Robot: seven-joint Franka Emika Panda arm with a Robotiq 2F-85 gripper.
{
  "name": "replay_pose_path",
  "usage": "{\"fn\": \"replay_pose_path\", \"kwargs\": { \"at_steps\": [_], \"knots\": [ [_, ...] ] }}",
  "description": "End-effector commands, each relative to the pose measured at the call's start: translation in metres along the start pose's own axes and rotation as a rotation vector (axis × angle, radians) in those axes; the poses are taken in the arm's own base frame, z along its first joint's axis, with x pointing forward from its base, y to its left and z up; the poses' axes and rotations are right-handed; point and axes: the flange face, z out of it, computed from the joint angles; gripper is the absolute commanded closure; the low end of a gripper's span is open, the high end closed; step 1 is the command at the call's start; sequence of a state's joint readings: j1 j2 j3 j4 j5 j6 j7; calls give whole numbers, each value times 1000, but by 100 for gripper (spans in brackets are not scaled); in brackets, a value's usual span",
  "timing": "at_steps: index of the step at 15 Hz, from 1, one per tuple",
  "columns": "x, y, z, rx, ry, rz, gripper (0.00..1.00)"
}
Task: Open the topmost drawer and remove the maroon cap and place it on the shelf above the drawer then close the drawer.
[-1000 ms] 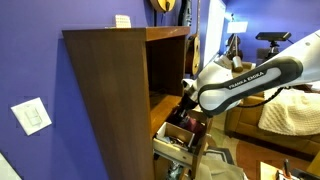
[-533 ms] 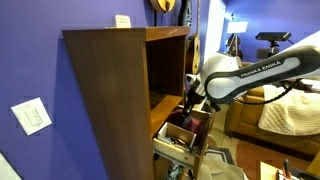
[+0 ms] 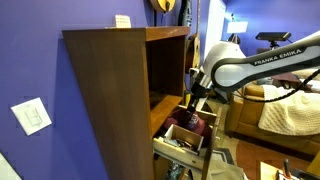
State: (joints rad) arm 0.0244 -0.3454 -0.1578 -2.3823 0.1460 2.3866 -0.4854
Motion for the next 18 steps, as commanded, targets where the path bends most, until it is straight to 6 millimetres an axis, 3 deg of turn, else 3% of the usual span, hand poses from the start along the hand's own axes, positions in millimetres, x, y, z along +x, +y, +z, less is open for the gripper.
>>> {"fn": "replay_pose_path", "kwargs": {
  "at_steps": [1,10,18],
  "knots": [
    [-3,-1,-18,-8,-41,45,97],
    [-8,-2,-53,-36,-96,136,97],
    [-10,-7,-92,-51,5,166,97]
  ]
}}
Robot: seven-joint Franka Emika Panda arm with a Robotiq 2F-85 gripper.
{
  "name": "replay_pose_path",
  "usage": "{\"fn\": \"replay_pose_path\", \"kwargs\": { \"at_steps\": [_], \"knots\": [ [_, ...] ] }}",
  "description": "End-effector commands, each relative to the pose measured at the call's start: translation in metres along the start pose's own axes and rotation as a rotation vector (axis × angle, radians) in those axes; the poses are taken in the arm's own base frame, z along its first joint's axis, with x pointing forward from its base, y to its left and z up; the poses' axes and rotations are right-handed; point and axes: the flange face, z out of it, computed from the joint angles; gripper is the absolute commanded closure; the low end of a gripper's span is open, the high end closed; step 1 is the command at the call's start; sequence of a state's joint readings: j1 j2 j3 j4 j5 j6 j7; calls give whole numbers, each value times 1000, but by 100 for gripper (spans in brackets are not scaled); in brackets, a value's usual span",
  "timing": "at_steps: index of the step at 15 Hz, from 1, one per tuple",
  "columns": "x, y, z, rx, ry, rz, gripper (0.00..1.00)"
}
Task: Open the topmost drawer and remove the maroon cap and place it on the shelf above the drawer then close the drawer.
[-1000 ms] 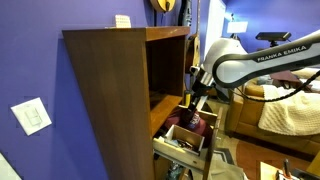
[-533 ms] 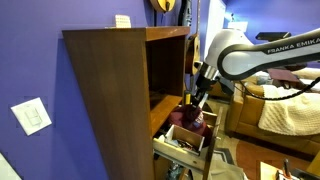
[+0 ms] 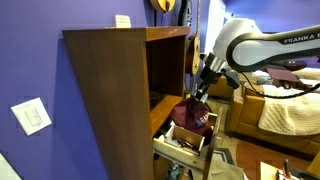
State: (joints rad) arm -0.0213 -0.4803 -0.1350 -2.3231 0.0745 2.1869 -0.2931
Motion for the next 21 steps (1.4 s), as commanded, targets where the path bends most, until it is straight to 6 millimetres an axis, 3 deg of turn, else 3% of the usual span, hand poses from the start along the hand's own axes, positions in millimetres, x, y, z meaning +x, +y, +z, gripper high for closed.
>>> {"fn": "replay_pose_path", "kwargs": {
  "at_steps": [1,7,8,16,17,21],
  "knots": [
    [-5,-4,-21,-20,42,20,97],
    [-1,-9,-42,-5,156,19,97],
    [1,-5,-41,-17,125,8,88],
    [2,-7,-42,-18,137,5,88],
    [2,-7,-42,-18,137,5,97],
    [17,-6,-68,-31,274,15,97]
  ]
}}
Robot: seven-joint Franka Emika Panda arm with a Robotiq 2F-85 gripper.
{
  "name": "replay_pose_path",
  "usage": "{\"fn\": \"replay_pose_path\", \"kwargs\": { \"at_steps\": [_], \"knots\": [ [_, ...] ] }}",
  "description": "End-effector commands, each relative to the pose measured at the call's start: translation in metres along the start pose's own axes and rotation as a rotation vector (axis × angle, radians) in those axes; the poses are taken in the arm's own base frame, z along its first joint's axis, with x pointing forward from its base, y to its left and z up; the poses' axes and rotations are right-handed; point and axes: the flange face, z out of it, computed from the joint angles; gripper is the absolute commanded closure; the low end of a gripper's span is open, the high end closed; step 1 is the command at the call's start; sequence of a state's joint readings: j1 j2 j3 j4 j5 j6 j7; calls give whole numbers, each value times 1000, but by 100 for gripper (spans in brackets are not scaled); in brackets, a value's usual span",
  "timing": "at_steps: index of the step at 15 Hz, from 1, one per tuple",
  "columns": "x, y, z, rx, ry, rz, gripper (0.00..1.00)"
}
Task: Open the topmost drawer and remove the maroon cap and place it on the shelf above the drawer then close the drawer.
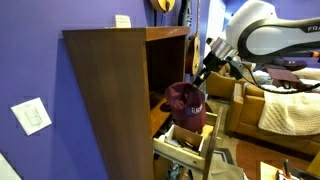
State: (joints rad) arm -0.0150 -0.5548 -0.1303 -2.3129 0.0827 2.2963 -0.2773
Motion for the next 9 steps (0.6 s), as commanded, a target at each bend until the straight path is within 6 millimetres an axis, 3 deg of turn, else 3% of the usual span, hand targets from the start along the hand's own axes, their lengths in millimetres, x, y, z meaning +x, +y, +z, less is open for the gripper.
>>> {"fn": "replay_pose_path", "kwargs": {
  "at_steps": [1,4,9],
  "knots": [
    [18,-3,-17,5,113,12,97],
    [31,-19,-16,45,189,2,97],
    [51,-48,2,106,291,9,97]
  ]
}}
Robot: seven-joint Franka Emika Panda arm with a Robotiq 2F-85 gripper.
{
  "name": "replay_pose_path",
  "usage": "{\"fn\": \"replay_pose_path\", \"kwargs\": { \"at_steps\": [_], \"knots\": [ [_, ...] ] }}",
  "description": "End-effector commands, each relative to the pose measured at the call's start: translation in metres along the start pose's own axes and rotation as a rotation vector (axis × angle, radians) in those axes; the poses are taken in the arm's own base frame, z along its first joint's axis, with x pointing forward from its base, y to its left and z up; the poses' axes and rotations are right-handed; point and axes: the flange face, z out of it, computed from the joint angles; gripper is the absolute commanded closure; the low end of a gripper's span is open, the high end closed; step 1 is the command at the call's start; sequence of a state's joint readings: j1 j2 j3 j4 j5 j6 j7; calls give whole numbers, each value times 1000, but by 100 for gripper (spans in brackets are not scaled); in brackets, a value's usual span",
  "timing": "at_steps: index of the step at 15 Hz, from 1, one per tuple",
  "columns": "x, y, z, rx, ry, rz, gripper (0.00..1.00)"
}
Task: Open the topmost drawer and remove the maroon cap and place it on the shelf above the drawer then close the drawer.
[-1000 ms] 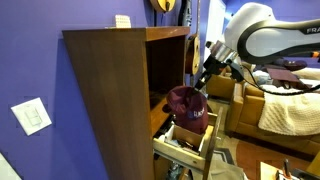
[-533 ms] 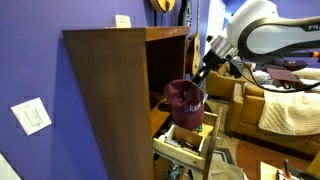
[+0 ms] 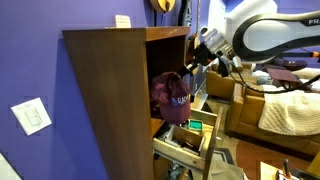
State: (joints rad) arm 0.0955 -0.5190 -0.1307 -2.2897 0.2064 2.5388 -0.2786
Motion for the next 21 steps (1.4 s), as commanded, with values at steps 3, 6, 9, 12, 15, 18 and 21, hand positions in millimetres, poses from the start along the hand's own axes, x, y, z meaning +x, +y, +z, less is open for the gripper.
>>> {"fn": "replay_pose_path", "kwargs": {
  "at_steps": [3,6,9,12,15,18,21],
  "knots": [
    [16,-17,34,38,105,17,97],
    [20,-23,54,33,134,27,97],
    [22,-22,74,1,150,27,97],
    [25,-15,91,-39,173,43,97],
    [31,-8,103,-71,198,78,97],
    [38,-1,113,-100,211,122,97],
    [43,4,121,-128,212,164,97]
  ]
}}
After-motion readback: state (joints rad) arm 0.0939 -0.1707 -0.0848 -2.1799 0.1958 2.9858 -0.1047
